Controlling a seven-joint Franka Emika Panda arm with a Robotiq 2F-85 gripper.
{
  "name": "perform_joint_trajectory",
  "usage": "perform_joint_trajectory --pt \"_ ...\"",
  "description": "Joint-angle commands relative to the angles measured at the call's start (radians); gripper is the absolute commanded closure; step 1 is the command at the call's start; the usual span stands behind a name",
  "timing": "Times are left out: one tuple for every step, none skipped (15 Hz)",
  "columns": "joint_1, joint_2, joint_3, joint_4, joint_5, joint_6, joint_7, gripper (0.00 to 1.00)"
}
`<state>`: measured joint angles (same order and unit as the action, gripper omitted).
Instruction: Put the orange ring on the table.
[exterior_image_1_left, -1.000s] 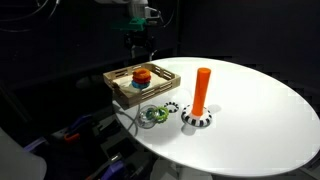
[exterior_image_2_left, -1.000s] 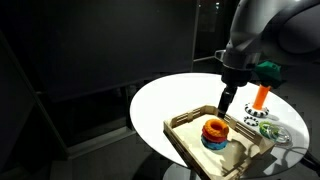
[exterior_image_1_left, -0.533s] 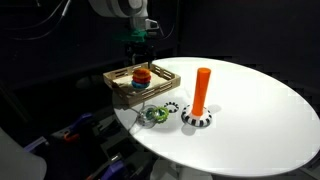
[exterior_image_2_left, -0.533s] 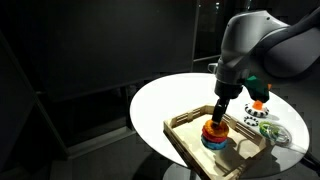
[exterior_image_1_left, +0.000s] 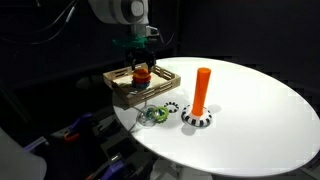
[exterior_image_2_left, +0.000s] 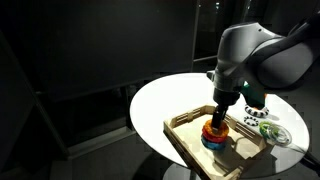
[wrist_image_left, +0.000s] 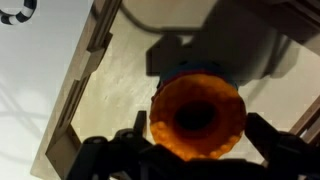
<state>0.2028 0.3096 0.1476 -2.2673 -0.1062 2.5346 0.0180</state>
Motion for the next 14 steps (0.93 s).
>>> perform_joint_trajectory --pt "0.016 0.024 -0.016 0.025 -0.031 0.003 0.039 0.00" --pt "0.017 0.028 -0.017 0.026 -0.031 0.003 0.039 0.00" --pt "0.019 0.030 -0.018 0.027 -0.031 0.003 0.039 0.00" --pt "0.020 0.032 -0.018 0.027 -0.030 0.004 0.039 0.00" --pt "0.021 0.034 -0.019 0.027 -0.032 0.005 0.040 0.00" --pt "0.022 0.036 -0.021 0.028 -0.034 0.005 0.042 0.00" --pt "0.022 0.037 -0.021 0.029 -0.032 0.004 0.041 0.00" --pt "0.021 0.038 -0.021 0.030 -0.030 0.004 0.040 0.00" --pt "0.021 0.039 -0.021 0.031 -0.030 0.002 0.040 0.00" --pt "0.022 0.040 -0.022 0.031 -0.031 0.002 0.041 0.00" --pt "0.022 0.042 -0.023 0.032 -0.031 0.001 0.040 0.04" --pt "0.021 0.043 -0.022 0.033 -0.028 0.000 0.039 0.27" --pt "0.020 0.044 -0.022 0.034 -0.027 0.000 0.040 0.28" --pt "0.020 0.043 -0.021 0.035 -0.024 0.000 0.039 0.29"
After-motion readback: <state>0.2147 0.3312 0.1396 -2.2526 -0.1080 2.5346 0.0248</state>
